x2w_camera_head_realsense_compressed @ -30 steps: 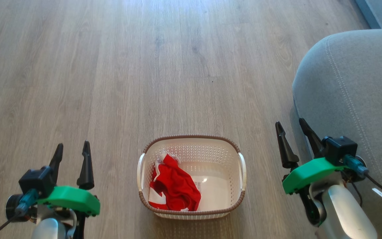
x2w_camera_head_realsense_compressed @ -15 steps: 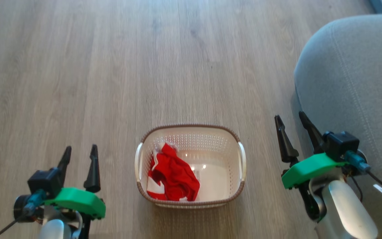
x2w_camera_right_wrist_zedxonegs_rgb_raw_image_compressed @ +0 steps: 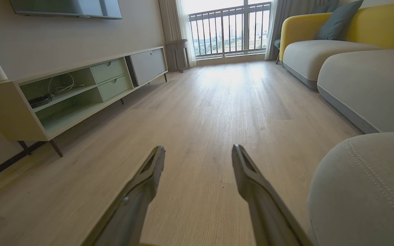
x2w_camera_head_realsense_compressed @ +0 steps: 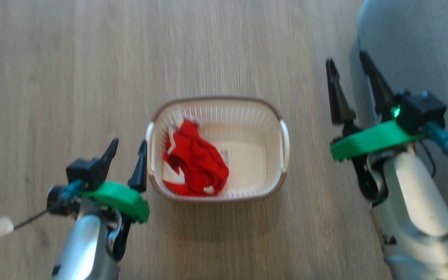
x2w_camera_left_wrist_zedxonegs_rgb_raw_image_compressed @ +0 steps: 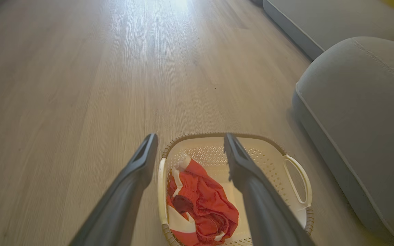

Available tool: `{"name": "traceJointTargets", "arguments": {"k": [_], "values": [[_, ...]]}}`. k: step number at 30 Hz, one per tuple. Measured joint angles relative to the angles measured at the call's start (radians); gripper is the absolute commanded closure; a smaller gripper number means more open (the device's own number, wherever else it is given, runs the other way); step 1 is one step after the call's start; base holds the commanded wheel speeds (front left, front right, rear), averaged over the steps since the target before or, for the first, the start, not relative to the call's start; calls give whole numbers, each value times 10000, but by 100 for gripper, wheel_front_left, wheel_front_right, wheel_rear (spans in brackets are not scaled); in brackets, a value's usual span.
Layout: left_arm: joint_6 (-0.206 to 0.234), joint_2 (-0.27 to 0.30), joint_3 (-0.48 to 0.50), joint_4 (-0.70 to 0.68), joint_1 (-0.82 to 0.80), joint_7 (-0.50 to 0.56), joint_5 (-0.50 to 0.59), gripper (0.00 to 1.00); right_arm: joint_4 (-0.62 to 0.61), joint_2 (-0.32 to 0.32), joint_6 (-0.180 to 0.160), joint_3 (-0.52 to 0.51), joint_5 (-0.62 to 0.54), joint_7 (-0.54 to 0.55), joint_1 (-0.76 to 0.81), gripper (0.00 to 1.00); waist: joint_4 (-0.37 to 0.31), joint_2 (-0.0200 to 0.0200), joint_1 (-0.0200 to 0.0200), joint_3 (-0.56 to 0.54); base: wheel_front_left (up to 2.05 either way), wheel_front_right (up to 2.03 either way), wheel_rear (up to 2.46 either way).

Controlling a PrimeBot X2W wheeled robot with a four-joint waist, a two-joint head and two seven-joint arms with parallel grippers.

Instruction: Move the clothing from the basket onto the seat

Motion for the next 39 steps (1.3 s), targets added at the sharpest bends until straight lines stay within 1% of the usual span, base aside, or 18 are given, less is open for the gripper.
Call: {"name": "traceJointTargets", "arguments": {"k": [9,15,18,22,25,31,34,39], "values": [[-88,-36,-846,1231,-1987,0,17,0,-631,-6,2,199,-75,-2,-1362,0,-194,0,1,2140,0,0,0],[-102,-46,-1848,2282,-3485,-2,343,0,-857,-6,0,121,-86,-2,-1876,0,-398,-1,1,3401,0,0,0],[-102,-46,-2437,3131,-4312,-2,706,0,-945,-6,0,71,-82,-2,-1970,0,-553,-1,0,3919,0,0,0],[-117,-48,-3189,4627,-5418,15,1375,0,-1064,-6,0,46,-56,-2,-1975,0,-807,-1,0,4494,0,0,0],[-59,-48,-3655,5578,-6273,345,1783,0,-1152,-6,2,50,12,-2,-2022,0,-1006,-1,-1,4883,0,0,0],[293,-50,-4748,6928,-7842,1486,2784,0,-1342,-6,2,142,272,-2,-2213,0,-1361,-1,-1,5603,0,0,0],[458,-46,-5231,7430,-8300,1879,3254,0,-1421,-4,2,196,430,-2,-2240,0,-1530,-1,-1,5890,0,0,0],[512,15,-6032,7912,-8736,2681,4048,0,-1570,-4,2,247,635,-2,-2332,0,-1767,-1,-1,6276,0,0,0]]}}
